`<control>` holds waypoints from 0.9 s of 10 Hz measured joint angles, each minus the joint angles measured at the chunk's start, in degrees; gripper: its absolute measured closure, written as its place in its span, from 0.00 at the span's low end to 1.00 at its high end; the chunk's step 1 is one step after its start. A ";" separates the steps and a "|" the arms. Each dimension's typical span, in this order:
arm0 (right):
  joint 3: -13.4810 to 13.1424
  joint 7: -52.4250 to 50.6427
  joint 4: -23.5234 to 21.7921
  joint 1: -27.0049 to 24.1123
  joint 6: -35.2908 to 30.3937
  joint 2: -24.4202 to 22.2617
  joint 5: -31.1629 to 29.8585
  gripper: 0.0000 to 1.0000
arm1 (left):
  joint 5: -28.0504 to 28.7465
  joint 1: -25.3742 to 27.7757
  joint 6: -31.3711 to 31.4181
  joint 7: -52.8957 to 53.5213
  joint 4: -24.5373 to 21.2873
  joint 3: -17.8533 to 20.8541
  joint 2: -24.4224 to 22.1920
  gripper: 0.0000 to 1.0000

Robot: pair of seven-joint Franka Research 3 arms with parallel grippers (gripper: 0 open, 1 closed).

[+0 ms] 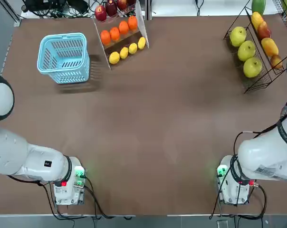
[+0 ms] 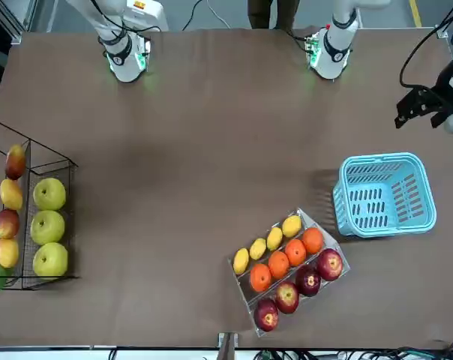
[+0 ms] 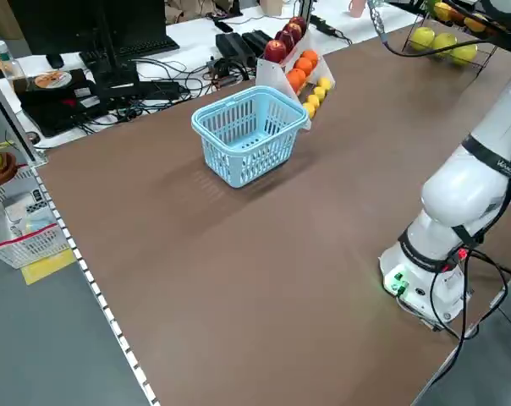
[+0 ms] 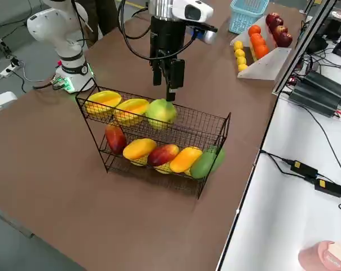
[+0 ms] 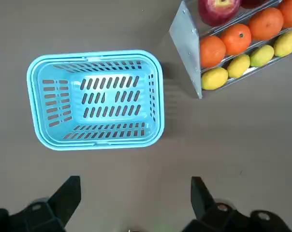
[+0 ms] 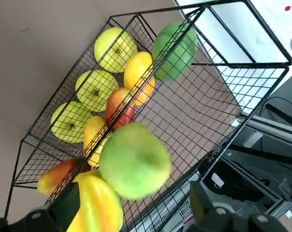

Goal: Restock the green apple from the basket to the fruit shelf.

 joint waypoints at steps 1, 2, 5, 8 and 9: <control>0.00 0.71 0.00 0.00 -0.11 0.00 0.30 0.00 | 0.00 0.00 0.00 0.00 0.00 0.00 0.00 0.00; 0.00 1.96 0.00 0.00 -0.17 0.00 0.92 0.00 | 0.00 0.00 0.00 0.00 0.00 0.00 0.00 0.00; 0.19 10.19 -0.15 0.37 -1.52 0.01 3.13 0.00 | 0.00 0.00 0.00 0.00 0.00 0.01 0.00 0.00; 0.27 24.52 -0.30 3.38 -4.63 0.00 5.76 0.00 | 0.00 0.01 0.00 0.00 0.00 0.04 0.00 0.00; 0.26 28.67 -0.30 4.42 -5.48 -0.04 6.81 0.00 | 0.00 0.02 0.00 0.00 0.00 0.06 0.00 0.00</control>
